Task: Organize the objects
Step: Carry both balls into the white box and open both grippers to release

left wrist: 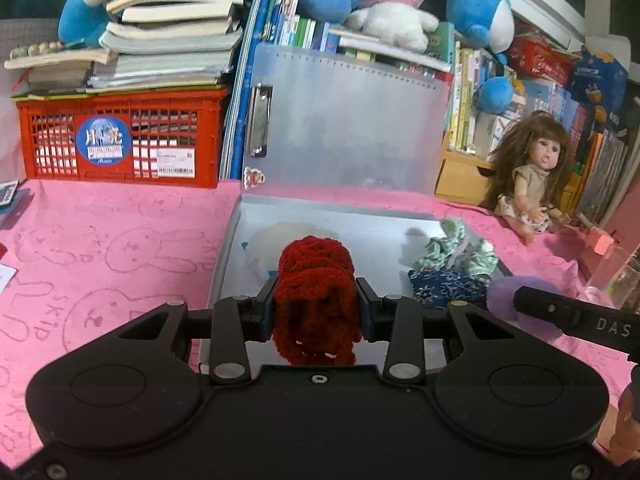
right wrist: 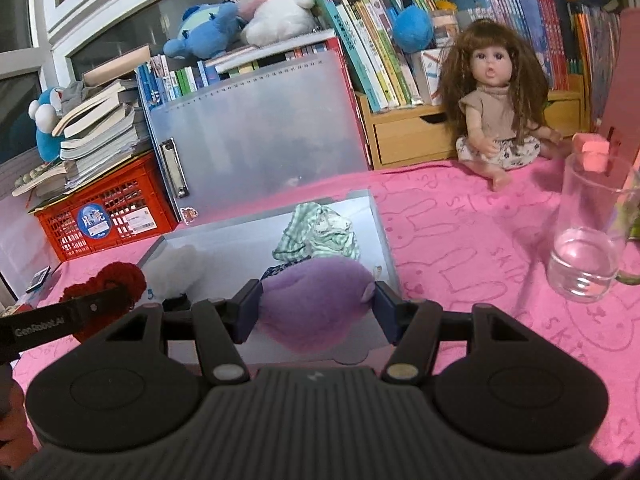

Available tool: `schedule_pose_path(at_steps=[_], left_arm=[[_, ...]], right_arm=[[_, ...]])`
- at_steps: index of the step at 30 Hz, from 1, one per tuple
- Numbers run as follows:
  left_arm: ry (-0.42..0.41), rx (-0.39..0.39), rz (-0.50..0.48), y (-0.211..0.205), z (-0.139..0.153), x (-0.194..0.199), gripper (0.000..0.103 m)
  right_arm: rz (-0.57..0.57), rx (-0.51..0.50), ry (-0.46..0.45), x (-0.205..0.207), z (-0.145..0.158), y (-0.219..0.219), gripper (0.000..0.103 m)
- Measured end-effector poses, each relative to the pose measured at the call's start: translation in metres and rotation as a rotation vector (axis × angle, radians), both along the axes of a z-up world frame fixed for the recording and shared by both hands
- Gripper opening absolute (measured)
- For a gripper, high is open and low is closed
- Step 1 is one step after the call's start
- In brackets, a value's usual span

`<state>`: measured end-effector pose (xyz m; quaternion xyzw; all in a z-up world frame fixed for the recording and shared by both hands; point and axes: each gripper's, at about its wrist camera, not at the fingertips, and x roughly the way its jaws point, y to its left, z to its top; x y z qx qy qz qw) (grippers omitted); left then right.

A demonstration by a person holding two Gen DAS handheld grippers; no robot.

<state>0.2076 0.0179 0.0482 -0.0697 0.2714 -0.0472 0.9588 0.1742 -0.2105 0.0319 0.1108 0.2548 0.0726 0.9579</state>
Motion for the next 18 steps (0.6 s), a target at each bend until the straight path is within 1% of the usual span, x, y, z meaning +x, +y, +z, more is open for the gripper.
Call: schedule_pose_path(at_steps=[11, 18], left_arm=[[0.073, 0.0, 0.011, -0.002, -0.023, 0.028, 0.037], [0.089, 0.006, 0.021, -0.003, -0.027, 0.042, 0.037]], right_arm=[[0.004, -0.004, 0.051, 0.021, -0.016, 0.003, 0.062], [0.019, -0.009, 0.074, 0.035, -0.021, 0.007, 0.061]])
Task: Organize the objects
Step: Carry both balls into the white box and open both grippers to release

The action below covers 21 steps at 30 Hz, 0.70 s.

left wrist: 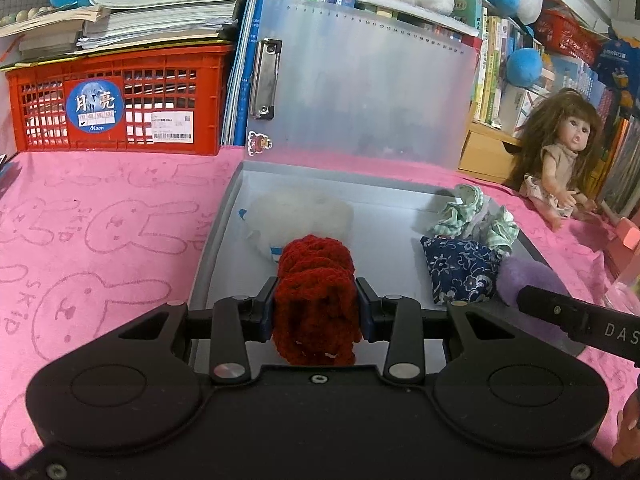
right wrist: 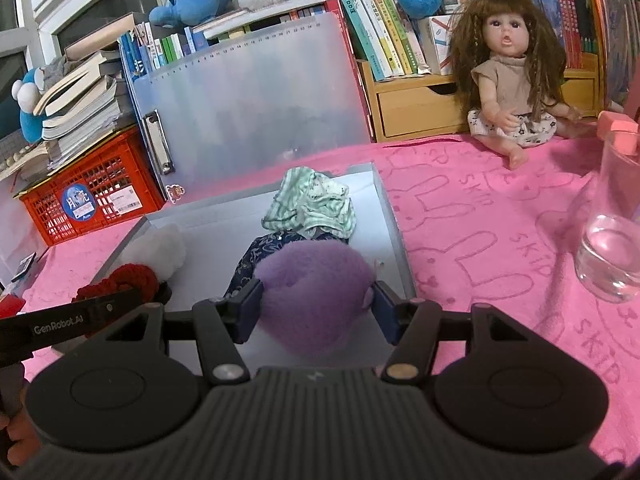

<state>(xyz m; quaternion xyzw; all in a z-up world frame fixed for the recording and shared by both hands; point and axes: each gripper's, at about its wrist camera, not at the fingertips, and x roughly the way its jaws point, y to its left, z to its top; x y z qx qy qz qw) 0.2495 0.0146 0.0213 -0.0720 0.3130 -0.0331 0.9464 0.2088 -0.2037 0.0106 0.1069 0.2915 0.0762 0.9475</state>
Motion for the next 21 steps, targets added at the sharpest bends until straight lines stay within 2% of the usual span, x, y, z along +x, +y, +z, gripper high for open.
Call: schedule_pose_path(at_steps=[7, 21], left_arm=[[0.006, 0.015, 0.004, -0.003, -0.001, 0.013, 0.037], [0.017, 0.041, 0.032, -0.007, -0.009, 0.044, 0.037]], right_arm=[[-0.006, 0.044, 0.031, 0.014, -0.006, -0.004, 0.061], [-0.001, 0.028, 0.04, 0.033, -0.005, -0.006, 0.061]])
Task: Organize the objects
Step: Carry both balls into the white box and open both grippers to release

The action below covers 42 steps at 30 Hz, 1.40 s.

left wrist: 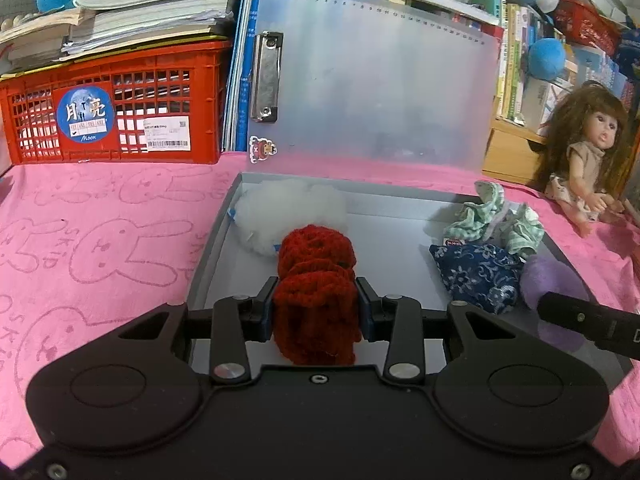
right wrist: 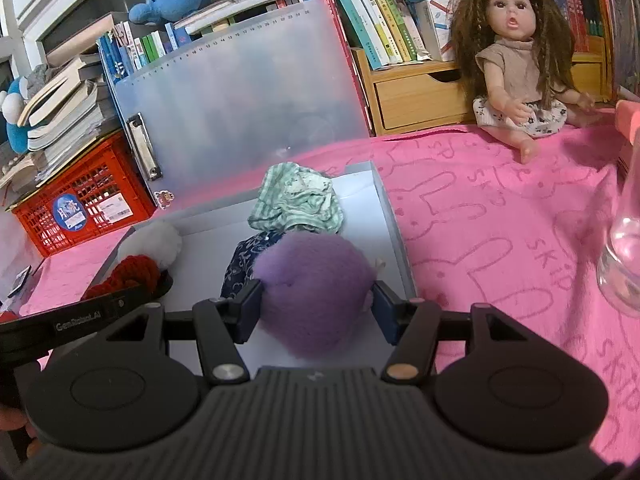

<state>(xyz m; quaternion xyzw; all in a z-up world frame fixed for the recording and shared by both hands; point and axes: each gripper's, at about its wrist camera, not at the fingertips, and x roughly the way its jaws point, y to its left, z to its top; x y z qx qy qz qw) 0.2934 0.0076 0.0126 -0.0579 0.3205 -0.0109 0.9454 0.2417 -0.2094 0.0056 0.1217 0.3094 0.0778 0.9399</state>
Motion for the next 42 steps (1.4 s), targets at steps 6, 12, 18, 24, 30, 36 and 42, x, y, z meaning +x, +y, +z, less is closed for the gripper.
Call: schedule_pose_path(at_steps=[6, 12, 18, 24, 30, 36, 42], left_arm=[[0.007, 0.011, -0.002, -0.002, -0.002, 0.005, 0.039], [0.001, 0.029, -0.015, -0.004, 0.004, -0.003, 0.045], [-0.041, 0.057, -0.038, -0.009, 0.02, -0.017, 0.067], [-0.077, 0.07, -0.079, -0.016, 0.04, -0.037, 0.076], [-0.098, 0.051, -0.124, -0.016, 0.057, -0.065, 0.079], [-0.107, 0.049, -0.153, -0.014, 0.069, -0.092, 0.082], [-0.122, 0.058, -0.182, -0.008, 0.079, -0.124, 0.084]], right_arm=[[0.005, -0.009, 0.01, 0.007, 0.001, 0.0, 0.064], [0.012, 0.01, 0.009, 0.0, 0.003, -0.004, 0.076], [0.025, -0.001, -0.013, -0.014, 0.013, -0.006, 0.081], [0.044, -0.022, -0.058, -0.033, 0.029, -0.004, 0.085], [0.079, -0.025, -0.093, -0.055, 0.045, -0.002, 0.087], [0.111, -0.075, -0.115, -0.077, 0.055, 0.008, 0.089], [0.139, -0.099, -0.136, -0.101, 0.062, 0.014, 0.09]])
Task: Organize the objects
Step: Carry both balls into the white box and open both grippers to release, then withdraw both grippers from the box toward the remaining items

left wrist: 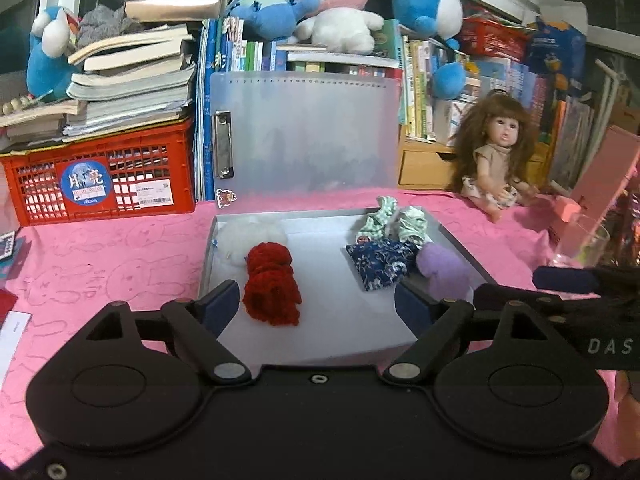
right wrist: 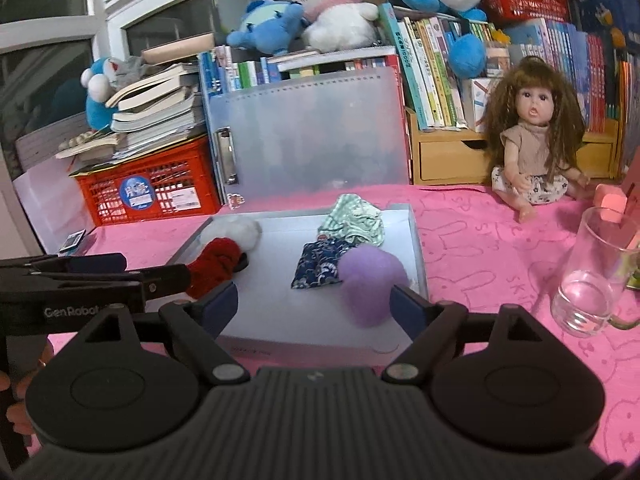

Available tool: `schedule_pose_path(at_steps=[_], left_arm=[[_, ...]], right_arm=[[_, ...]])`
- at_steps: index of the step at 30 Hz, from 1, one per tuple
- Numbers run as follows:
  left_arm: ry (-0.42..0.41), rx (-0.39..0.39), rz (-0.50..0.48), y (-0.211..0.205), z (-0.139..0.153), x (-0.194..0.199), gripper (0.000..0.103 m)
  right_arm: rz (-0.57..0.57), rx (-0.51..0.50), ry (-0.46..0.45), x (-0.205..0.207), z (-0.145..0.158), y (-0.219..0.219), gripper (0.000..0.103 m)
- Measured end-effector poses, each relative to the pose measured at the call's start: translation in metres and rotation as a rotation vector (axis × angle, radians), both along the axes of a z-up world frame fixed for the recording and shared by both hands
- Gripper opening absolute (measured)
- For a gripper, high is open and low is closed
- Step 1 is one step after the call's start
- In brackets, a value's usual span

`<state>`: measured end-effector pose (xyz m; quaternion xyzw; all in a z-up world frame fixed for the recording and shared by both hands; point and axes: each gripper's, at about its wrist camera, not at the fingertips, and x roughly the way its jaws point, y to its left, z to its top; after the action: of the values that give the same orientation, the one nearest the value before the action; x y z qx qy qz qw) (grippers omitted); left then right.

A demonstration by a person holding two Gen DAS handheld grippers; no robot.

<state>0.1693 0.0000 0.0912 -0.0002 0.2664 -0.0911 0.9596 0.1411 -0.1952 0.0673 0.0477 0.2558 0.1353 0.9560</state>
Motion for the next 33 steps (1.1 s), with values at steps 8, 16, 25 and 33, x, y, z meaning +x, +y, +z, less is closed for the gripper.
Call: schedule_pose_path(at_steps=[8, 16, 25, 33], left_arm=[[-0.002, 0.001, -0.008, 0.016, 0.0, -0.039, 0.086], [0.009, 0.017, 0.009, 0.031, -0.016, -0.071, 0.086], [0.006, 0.028, 0.034, 0.049, -0.03, -0.098, 0.085], [0.007, 0.019, 0.013, 0.069, -0.049, -0.124, 0.08]], right_arm=[[0.043, -0.03, -0.015, -0.029, -0.001, 0.007, 0.091], [0.079, -0.075, -0.007, -0.05, -0.014, 0.014, 0.091], [0.09, -0.112, 0.042, -0.055, -0.037, 0.019, 0.092], [0.097, -0.129, 0.076, -0.058, -0.051, 0.023, 0.092]])
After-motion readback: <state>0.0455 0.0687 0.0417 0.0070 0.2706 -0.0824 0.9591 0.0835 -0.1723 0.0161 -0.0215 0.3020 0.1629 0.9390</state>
